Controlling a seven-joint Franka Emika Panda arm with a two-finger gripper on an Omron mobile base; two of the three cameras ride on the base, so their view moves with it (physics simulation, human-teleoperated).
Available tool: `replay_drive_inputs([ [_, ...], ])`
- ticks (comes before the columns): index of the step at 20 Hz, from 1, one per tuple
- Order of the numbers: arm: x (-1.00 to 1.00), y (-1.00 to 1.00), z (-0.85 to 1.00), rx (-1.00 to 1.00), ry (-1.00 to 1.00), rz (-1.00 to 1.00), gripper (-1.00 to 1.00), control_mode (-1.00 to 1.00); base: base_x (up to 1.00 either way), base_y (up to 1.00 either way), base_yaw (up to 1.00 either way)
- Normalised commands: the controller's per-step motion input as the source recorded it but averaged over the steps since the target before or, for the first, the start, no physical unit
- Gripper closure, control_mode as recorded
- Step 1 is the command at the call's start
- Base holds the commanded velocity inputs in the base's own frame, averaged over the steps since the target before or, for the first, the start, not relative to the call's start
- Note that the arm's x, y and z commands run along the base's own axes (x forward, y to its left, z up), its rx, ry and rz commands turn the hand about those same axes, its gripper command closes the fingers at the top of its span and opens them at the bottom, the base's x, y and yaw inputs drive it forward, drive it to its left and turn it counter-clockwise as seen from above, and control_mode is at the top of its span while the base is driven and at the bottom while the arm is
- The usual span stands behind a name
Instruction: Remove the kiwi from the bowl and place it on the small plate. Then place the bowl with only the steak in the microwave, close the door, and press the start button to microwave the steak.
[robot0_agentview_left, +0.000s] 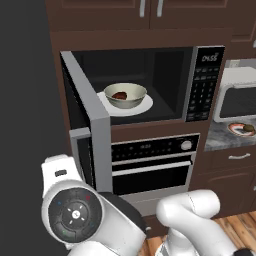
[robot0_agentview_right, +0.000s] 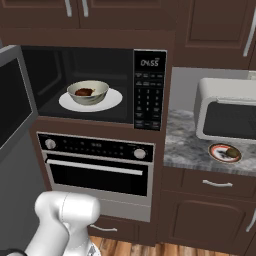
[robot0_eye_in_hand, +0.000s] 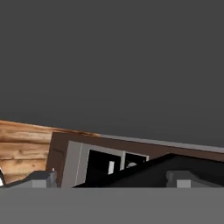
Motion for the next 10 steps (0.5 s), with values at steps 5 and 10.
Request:
replay_drive_inputs([
  [5, 0.92, 0.72, -0.48, -0.21, 0.03, 0.12, -1.0, -1.0, 0.0, 0.0, 0.0],
  [10, 0.31, -0.08, 0.04, -0.15, 0.03, 0.0, -1.0, -1.0, 0.0, 0.0, 0.0],
])
